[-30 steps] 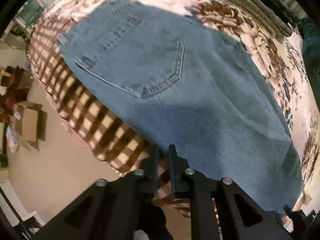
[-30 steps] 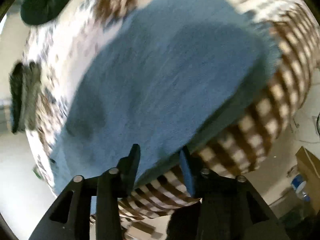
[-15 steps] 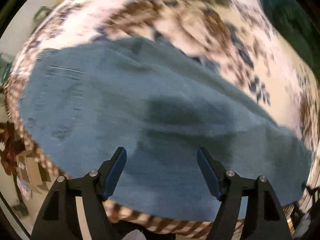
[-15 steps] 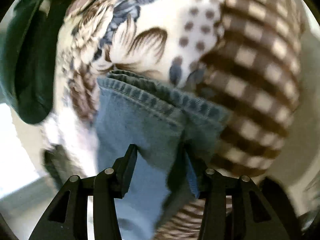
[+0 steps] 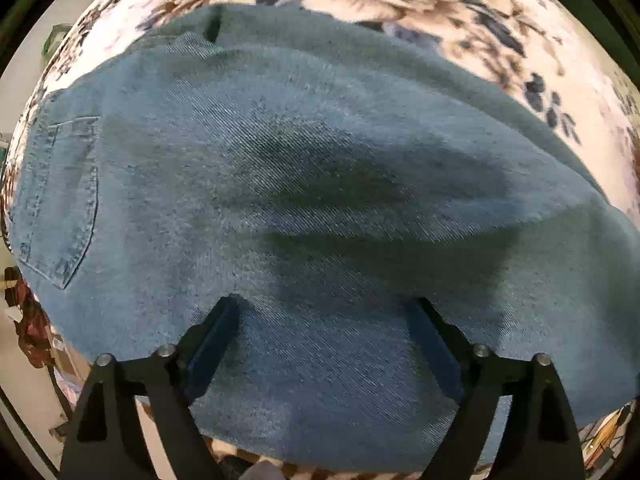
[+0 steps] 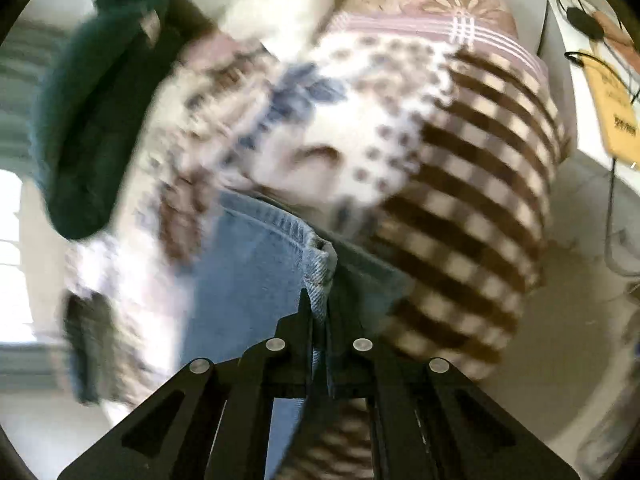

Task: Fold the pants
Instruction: 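Lift the hems with both grippers and fold them over toward the waistband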

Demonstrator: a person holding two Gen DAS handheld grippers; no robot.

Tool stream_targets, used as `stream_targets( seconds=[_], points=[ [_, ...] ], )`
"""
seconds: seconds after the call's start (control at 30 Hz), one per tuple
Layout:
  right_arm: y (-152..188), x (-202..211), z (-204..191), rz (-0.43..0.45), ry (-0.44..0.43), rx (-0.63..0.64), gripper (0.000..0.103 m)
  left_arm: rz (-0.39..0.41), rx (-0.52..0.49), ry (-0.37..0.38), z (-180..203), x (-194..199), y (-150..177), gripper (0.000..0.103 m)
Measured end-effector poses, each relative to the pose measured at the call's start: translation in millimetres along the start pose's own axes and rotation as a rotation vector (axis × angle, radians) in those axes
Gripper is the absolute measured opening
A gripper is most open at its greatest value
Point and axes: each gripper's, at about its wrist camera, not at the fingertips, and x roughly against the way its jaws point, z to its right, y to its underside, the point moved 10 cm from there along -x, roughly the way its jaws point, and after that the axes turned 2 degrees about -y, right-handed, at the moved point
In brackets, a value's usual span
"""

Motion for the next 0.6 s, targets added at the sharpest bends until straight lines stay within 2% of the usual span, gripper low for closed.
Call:
stream_targets(
  seconds=[0.03, 0.1, 0.17, 0.27, 0.4, 0.47, 0.5, 0.6],
  points=[
    [1.9, -9.8, 7.7, -0.039, 0.011, -0.028, 0.01, -0.004, -0.001, -0.002, -0.5, -3.5, -0.8, 0.099],
    [0.5, -11.1, 16.7, -0.076, 0.007, -0.089, 0.026, -0.015, 0.004, 0.006, -3.6, -10.9, -1.7, 0.103],
    [0.5, -1.1, 14.4, -0.083, -0.003, -0.093, 0.031, -0.026, 0.019, 0.039, -4.7, -16.9, -2.0, 0.103],
    [7.7, 26.3, -4.1, -0.081, 0.036, -0.011, 0.037, -0.025, 0.029, 0.056, -7.0, -22.2, -3.2, 0.103],
    [44.2, 56.2, -52.8, -0.095, 0.082, 0.15, 0.04, -0.025, 0.015, 0.065, -11.4, -19.4, 4.7, 0.103],
    [76.5, 58.9, -97.7, -0.131, 0.047, 0.237, 0.042, -0.024, 0.013, 0.061, -21.1, -8.5, -1.4, 0.103],
    [99.2, 53.8, -121.6, -0.174, 0.036, 0.299, 0.046, 0.0, 0.022, 0.045, -30.2, 2.2, -1.6, 0.103],
    [178.4, 23.7, -195.3, -0.341, 0.003, 0.528, 0.046, 0.059, 0.052, 0.035, -58.5, 29.9, -5.5, 0.103]
  ],
)
